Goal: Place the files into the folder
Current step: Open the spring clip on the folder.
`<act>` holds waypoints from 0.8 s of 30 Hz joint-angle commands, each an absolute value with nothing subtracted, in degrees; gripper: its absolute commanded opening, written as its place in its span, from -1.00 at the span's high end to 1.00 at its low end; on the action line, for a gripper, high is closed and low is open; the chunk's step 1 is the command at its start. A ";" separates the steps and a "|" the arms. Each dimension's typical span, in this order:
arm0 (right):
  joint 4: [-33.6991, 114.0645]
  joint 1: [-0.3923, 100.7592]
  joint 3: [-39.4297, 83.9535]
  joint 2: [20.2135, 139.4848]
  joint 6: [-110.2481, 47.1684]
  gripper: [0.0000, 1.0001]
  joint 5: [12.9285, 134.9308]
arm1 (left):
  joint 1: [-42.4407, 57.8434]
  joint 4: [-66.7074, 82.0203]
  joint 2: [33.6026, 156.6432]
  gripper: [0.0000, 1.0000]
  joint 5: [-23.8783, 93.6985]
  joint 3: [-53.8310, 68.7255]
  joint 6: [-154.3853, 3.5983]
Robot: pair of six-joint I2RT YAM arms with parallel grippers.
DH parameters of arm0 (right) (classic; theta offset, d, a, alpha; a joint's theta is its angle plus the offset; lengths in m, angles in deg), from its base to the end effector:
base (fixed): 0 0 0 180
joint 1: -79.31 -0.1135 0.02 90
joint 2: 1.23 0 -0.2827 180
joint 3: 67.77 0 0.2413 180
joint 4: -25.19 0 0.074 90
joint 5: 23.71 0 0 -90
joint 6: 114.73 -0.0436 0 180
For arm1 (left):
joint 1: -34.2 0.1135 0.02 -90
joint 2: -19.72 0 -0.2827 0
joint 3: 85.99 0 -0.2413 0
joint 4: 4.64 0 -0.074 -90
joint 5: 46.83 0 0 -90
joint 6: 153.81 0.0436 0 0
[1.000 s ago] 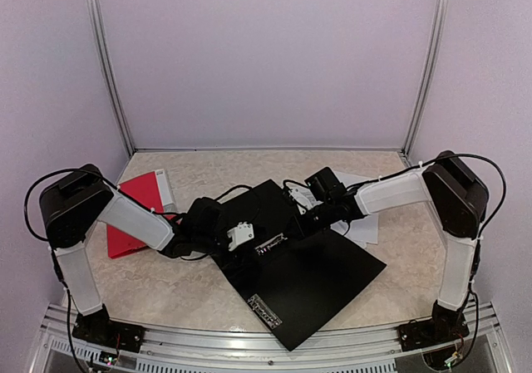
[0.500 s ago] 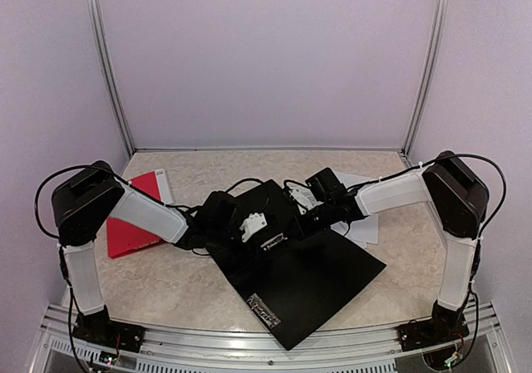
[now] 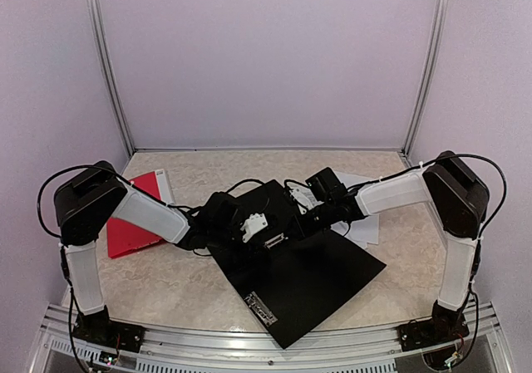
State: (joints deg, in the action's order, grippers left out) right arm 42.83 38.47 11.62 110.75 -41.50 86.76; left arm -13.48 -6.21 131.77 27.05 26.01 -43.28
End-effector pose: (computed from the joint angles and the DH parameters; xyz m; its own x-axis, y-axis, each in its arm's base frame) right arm 0.2946 0.2748 0.1574 -0.7824 -0.3190 -0.5349 -0.5809 0.6836 0.4419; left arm 0.2503 -0.2928 0.1295 -0.1283 0.6414 -0.7564 0.9538 0.2888 0.0830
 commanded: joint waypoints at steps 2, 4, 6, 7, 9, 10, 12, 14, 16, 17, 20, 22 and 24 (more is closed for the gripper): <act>45.74 38.31 11.38 111.95 -40.95 1.00 84.42 | -14.23 -3.63 134.37 0.65 27.11 27.15 -41.55; 45.97 38.27 11.84 112.72 -40.49 1.00 83.76 | -14.18 -3.88 134.51 0.66 26.90 27.52 -41.09; 46.01 38.33 11.97 113.93 -40.09 1.00 82.58 | -14.22 -4.27 134.66 0.66 26.87 27.84 -41.12; 45.87 38.39 11.96 114.76 -40.03 1.00 82.50 | -14.27 -4.42 134.59 0.66 26.71 28.03 -40.98; 45.29 38.59 11.82 116.52 -39.89 1.00 82.55 | -14.39 -5.44 134.38 0.66 26.23 28.75 -40.65; 44.96 38.78 11.75 117.74 -39.88 1.00 82.66 | -14.47 -5.75 134.25 0.66 25.79 29.19 -40.35; 44.07 38.88 11.65 118.96 -40.12 1.00 83.51 | -14.70 -6.17 134.07 0.66 25.61 29.69 -39.57; 43.34 38.87 12.01 119.41 -40.30 1.00 84.21 | -14.88 -5.98 134.22 0.67 25.74 29.93 -38.56; 43.22 38.88 12.79 119.13 -40.19 1.00 84.66 | -15.01 -5.56 134.48 0.67 25.63 29.91 -37.41; 43.19 38.88 13.26 118.83 -40.09 1.00 84.80 | -15.06 -5.54 134.54 0.67 25.46 30.10 -36.98; 43.39 38.88 14.49 117.84 -39.61 1.00 85.55 | -15.11 -5.15 134.54 0.68 24.75 30.26 -36.28; 43.54 38.86 15.12 117.21 -39.31 1.00 86.43 | -15.11 -4.87 134.44 0.68 24.44 30.19 -36.06; 43.06 38.88 15.27 116.40 -39.20 1.00 87.56 | -15.08 -4.67 134.54 0.68 24.25 30.13 -35.95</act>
